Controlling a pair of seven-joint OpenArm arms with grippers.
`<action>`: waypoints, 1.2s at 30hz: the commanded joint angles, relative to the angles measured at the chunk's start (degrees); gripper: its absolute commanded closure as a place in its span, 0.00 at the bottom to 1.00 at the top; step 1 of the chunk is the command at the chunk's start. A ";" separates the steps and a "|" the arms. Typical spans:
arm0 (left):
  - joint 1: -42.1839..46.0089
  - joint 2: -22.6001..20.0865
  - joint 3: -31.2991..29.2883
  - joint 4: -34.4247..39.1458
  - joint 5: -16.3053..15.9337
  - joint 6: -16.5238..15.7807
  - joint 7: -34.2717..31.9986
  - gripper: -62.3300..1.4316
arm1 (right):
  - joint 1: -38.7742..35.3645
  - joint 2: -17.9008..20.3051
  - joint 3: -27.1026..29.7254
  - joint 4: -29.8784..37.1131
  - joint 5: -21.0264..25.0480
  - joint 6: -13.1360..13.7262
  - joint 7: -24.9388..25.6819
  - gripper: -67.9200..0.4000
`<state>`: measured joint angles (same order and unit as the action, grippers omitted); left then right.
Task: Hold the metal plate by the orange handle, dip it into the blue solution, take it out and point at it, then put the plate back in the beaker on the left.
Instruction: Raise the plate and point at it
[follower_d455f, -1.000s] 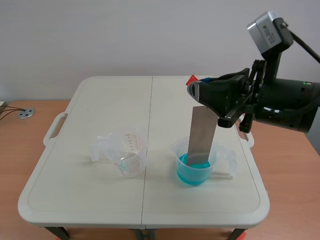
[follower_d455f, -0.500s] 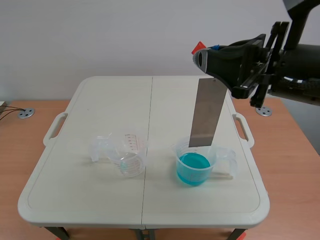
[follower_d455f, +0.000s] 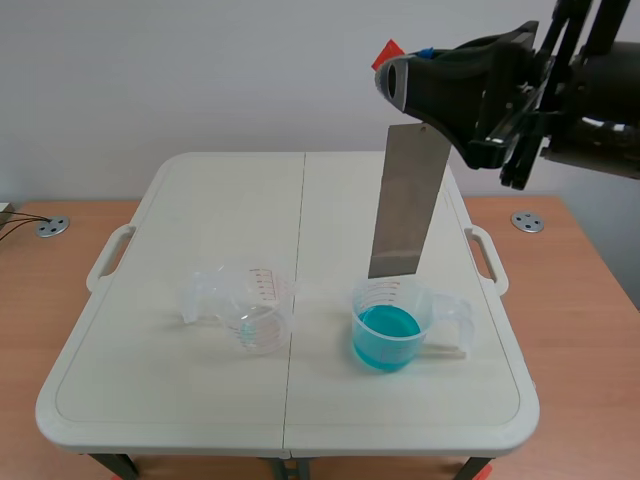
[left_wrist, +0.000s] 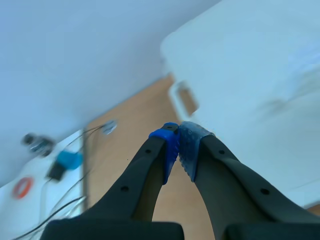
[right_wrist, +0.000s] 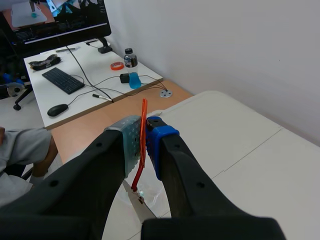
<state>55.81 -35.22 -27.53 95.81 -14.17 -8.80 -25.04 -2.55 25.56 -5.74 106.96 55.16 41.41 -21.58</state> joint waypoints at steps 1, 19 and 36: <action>-2.25 -0.92 1.31 0.52 -0.24 -1.88 -0.66 0.93 | 1.11 0.63 0.61 1.44 1.05 0.00 0.66 0.98; -33.22 -0.68 28.61 0.83 0.28 -21.00 17.59 0.93 | 1.11 0.63 0.61 1.60 2.82 -0.02 0.66 0.98; -52.72 4.79 50.34 -6.12 2.43 -21.42 25.59 0.93 | 1.11 0.63 0.61 1.60 3.21 -0.02 0.42 0.98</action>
<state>3.51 -31.14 22.87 89.47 -11.40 -30.11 1.50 -2.55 25.56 -5.74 107.66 57.30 41.36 -22.17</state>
